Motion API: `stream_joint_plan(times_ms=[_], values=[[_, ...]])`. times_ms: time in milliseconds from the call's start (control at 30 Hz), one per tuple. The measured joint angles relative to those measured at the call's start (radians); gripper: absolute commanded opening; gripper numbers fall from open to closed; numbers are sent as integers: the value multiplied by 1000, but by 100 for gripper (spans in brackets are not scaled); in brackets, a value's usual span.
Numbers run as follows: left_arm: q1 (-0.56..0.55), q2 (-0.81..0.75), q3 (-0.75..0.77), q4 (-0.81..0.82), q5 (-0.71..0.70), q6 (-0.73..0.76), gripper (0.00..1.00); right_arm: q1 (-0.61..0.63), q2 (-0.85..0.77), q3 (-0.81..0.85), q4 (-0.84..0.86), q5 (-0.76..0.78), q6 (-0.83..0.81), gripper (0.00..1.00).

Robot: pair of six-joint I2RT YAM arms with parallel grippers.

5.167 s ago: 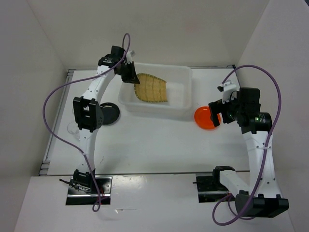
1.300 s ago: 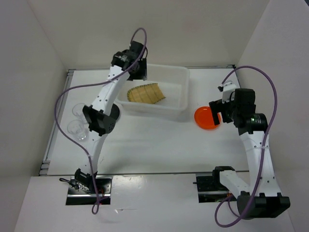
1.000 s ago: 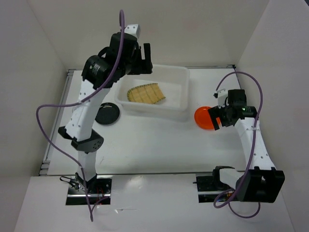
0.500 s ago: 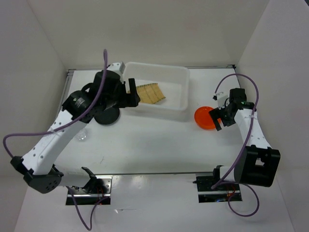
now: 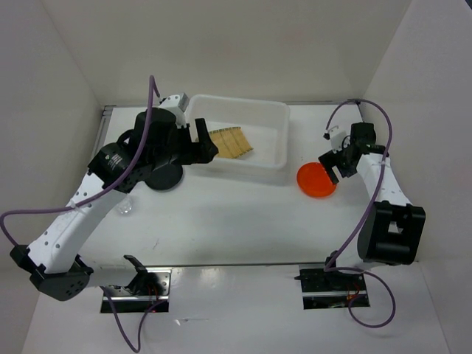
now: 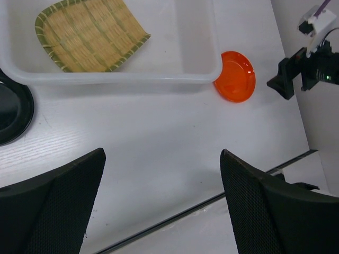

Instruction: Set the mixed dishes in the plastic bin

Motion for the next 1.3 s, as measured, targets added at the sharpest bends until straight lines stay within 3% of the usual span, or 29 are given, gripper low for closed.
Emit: stream_joint_plan(times_ms=[333, 533, 600, 667, 800, 867, 1100, 1300], values=[[0, -34, 0, -15, 66, 38, 99, 26, 137, 260, 69, 31, 66, 99], [0, -164, -98, 14, 129, 61, 99, -48, 47, 192, -6, -39, 97, 99], [0, -196, -151, 24, 155, 61, 99, -106, 40, 180, -69, -103, 100, 99], [0, -204, -185, 38, 177, 61, 99, -158, 52, 180, -124, -183, 103, 91], [0, -191, -241, 63, 186, 60, 99, -196, 103, 178, -187, -328, 132, 93], [0, -189, -259, 63, 173, 60, 99, -196, 127, 150, -180, -370, 160, 99], [0, -222, -291, 63, 114, 53, 99, -198, 152, 48, -124, -373, 220, 99], [0, -255, -316, 53, 77, 36, 99, -265, 302, 51, -95, -434, 223, 99]])
